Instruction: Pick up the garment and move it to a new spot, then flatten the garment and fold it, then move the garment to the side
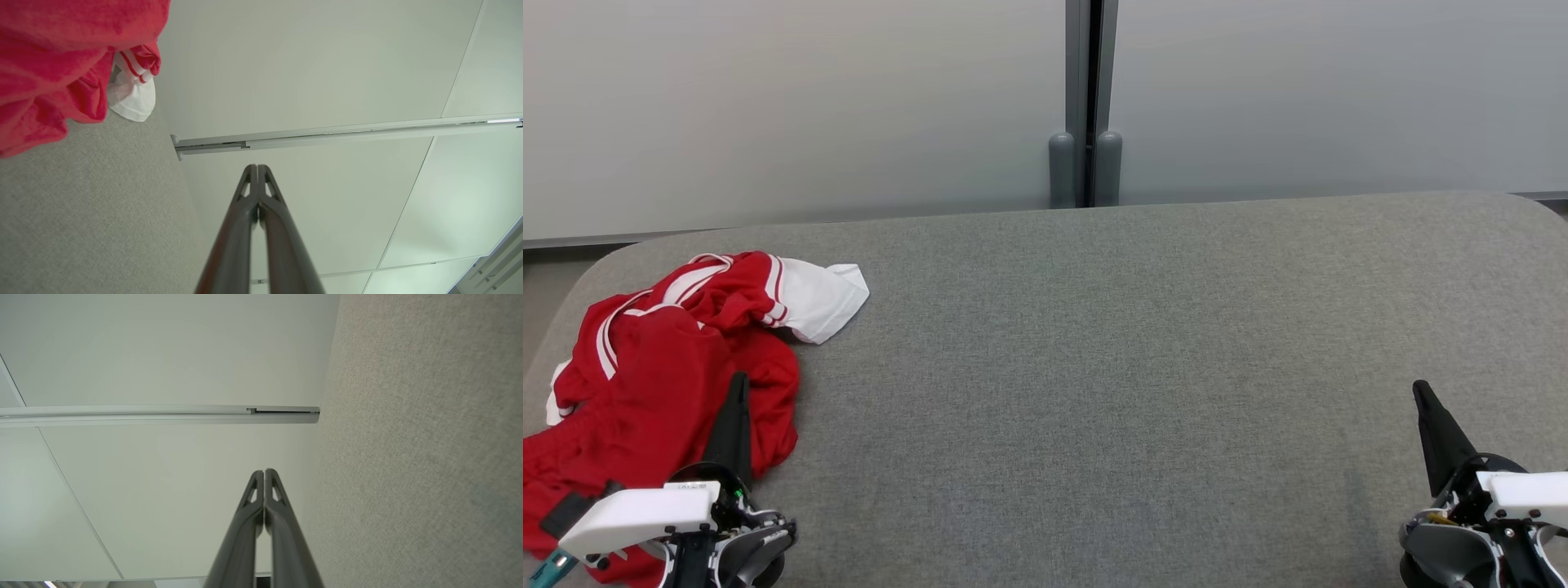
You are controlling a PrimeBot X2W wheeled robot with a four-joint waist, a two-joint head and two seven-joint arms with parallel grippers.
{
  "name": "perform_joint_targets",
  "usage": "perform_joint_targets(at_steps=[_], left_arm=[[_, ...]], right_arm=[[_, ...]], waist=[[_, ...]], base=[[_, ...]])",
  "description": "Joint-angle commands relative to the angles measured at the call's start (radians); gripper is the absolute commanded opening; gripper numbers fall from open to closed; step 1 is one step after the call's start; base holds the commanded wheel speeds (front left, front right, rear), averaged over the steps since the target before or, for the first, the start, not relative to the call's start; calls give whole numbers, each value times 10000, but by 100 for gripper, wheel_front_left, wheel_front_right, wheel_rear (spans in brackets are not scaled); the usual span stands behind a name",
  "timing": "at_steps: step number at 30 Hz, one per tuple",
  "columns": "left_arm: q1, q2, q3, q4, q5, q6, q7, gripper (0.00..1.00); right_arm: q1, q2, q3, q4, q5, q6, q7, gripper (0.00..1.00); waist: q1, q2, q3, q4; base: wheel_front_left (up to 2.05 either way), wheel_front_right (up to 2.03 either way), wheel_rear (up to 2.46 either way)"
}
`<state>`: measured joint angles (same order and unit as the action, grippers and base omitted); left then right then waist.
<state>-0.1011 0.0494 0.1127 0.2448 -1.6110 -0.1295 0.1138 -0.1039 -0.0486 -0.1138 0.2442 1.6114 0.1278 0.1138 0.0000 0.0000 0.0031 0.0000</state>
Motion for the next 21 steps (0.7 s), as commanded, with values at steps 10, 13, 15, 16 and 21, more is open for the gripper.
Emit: perform_joint_targets(at_steps=[10,13,15,16,21], left_arm=[[238,-83,-168,60,95,1,-251,100],[231,-77,-216,-77,240,0,-402,100],[222,-73,-245,-175,376,0,-500,100],[217,-72,-258,-226,449,0,-549,100],[199,-63,-307,-479,1009,-1,-781,100]], right_arm=[[194,104,213,-35,8,-16,-222,100],[181,97,334,-214,-33,-13,-387,100],[169,93,415,-345,-93,-12,-491,100],[162,90,455,-410,-149,-11,-541,100],[143,79,590,-673,-566,-7,-780,100]], waist=[[0,0,5,10],[0,0,7,16],[0,0,9,19],[0,0,9,20],[0,0,7,22]], base=[[0,0,0],[0,0,0],[0,0,0],[0,0,0],[0,0,0]])
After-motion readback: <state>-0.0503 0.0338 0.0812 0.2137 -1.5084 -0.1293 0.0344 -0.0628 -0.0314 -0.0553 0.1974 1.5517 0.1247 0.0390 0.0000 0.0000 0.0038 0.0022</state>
